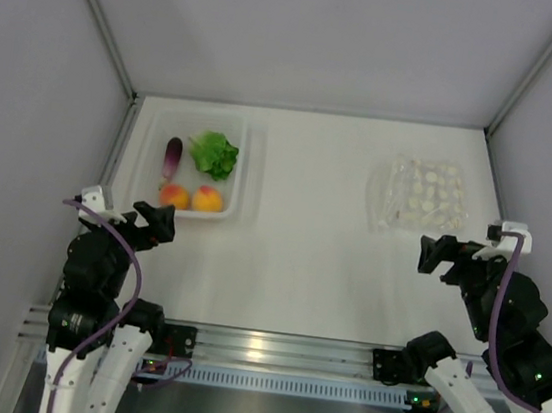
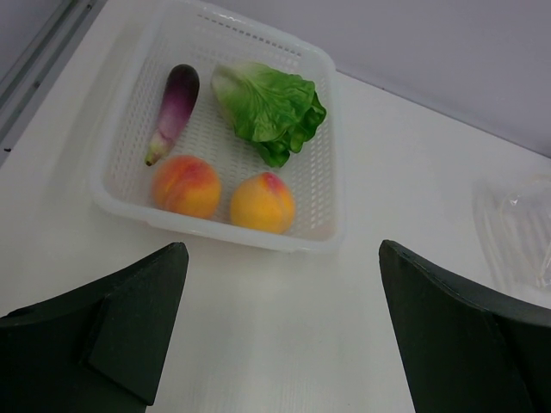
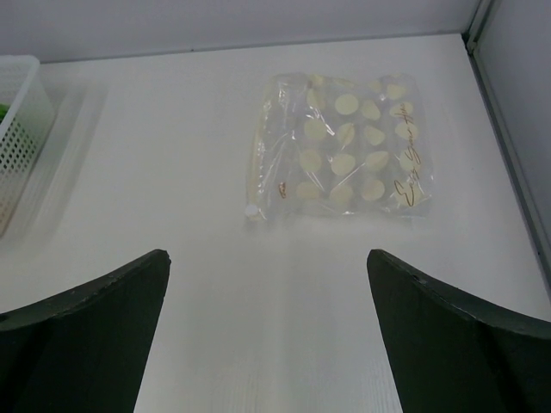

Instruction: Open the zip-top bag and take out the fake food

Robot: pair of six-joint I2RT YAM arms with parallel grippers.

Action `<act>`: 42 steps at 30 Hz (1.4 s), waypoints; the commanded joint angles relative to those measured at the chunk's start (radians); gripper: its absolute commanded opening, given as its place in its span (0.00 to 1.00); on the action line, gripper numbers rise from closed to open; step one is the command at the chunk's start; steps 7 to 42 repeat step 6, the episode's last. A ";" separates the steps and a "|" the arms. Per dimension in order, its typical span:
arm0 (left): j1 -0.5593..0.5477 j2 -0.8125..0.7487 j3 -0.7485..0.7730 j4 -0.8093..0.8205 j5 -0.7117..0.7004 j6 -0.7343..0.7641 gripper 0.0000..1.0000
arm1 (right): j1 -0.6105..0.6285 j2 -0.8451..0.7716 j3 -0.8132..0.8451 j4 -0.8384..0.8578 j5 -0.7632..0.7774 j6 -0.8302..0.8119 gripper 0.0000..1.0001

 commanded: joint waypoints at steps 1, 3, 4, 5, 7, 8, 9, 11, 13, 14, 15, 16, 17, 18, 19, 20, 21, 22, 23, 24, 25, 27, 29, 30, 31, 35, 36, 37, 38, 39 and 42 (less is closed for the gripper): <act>-0.003 0.001 -0.005 0.025 0.012 0.006 0.98 | 0.010 -0.002 0.001 0.023 -0.020 0.010 1.00; -0.002 0.001 -0.005 0.025 0.010 0.006 0.98 | 0.009 0.001 0.002 0.024 -0.023 0.012 0.99; -0.003 0.000 -0.005 0.025 0.009 0.006 0.98 | 0.010 0.001 0.004 0.018 -0.020 0.016 0.99; -0.002 0.000 -0.005 0.025 0.009 0.006 0.98 | 0.010 0.005 0.007 0.018 -0.018 0.016 1.00; -0.003 0.000 -0.005 0.025 0.009 0.005 0.98 | 0.010 0.008 0.010 0.018 -0.021 0.016 0.99; -0.003 0.000 -0.005 0.025 0.009 0.005 0.98 | 0.010 0.008 0.010 0.018 -0.021 0.016 0.99; -0.003 0.000 -0.005 0.025 0.009 0.005 0.98 | 0.010 0.008 0.010 0.018 -0.021 0.016 0.99; -0.003 0.000 -0.005 0.025 0.009 0.005 0.98 | 0.010 0.008 0.010 0.018 -0.021 0.016 0.99; -0.003 0.000 -0.005 0.025 0.009 0.005 0.98 | 0.010 0.008 0.010 0.018 -0.021 0.016 0.99; -0.003 0.000 -0.005 0.025 0.009 0.005 0.98 | 0.010 0.008 0.010 0.018 -0.021 0.016 0.99; -0.003 0.000 -0.005 0.025 0.009 0.005 0.98 | 0.010 0.008 0.010 0.018 -0.021 0.016 0.99; -0.003 0.000 -0.005 0.025 0.009 0.005 0.98 | 0.010 0.008 0.010 0.018 -0.021 0.016 0.99; -0.003 0.000 -0.005 0.025 0.009 0.005 0.98 | 0.010 0.008 0.010 0.018 -0.021 0.016 0.99; -0.003 0.000 -0.005 0.025 0.009 0.005 0.98 | 0.010 0.008 0.010 0.018 -0.021 0.016 0.99; -0.003 0.000 -0.005 0.025 0.009 0.005 0.98 | 0.010 0.008 0.010 0.018 -0.021 0.016 0.99; -0.003 0.000 -0.005 0.025 0.009 0.005 0.98 | 0.010 0.008 0.010 0.018 -0.021 0.016 0.99; -0.003 0.000 -0.005 0.025 0.009 0.005 0.98 | 0.010 0.008 0.010 0.018 -0.021 0.016 0.99; -0.003 0.000 -0.005 0.025 0.009 0.005 0.98 | 0.010 0.008 0.010 0.018 -0.021 0.016 0.99; -0.003 0.000 -0.005 0.025 0.009 0.005 0.98 | 0.010 0.008 0.010 0.018 -0.021 0.016 0.99; -0.003 0.000 -0.005 0.025 0.009 0.005 0.98 | 0.010 0.008 0.010 0.018 -0.021 0.016 0.99; -0.003 0.000 -0.005 0.025 0.009 0.005 0.98 | 0.010 0.008 0.010 0.018 -0.021 0.016 0.99; -0.003 0.000 -0.005 0.025 0.009 0.005 0.98 | 0.010 0.008 0.010 0.018 -0.021 0.016 0.99; -0.003 0.000 -0.005 0.025 0.009 0.005 0.98 | 0.010 0.008 0.010 0.018 -0.021 0.016 0.99; -0.003 0.000 -0.005 0.025 0.009 0.005 0.98 | 0.010 0.008 0.010 0.018 -0.021 0.016 0.99; -0.003 0.000 -0.005 0.025 0.009 0.005 0.98 | 0.010 0.008 0.010 0.018 -0.021 0.016 0.99; -0.003 0.000 -0.005 0.025 0.009 0.005 0.98 | 0.010 0.008 0.010 0.018 -0.021 0.016 0.99; -0.003 0.000 -0.005 0.025 0.009 0.005 0.98 | 0.010 0.008 0.010 0.018 -0.021 0.016 0.99; -0.003 0.000 -0.005 0.025 0.009 0.005 0.98 | 0.010 0.008 0.010 0.018 -0.021 0.016 0.99; -0.003 0.000 -0.005 0.025 0.009 0.005 0.98 | 0.010 0.008 0.010 0.018 -0.021 0.016 0.99; -0.003 0.000 -0.005 0.025 0.009 0.005 0.98 | 0.010 0.008 0.010 0.018 -0.021 0.016 0.99; -0.003 0.000 -0.005 0.025 0.009 0.005 0.98 | 0.010 0.008 0.010 0.018 -0.021 0.016 0.99</act>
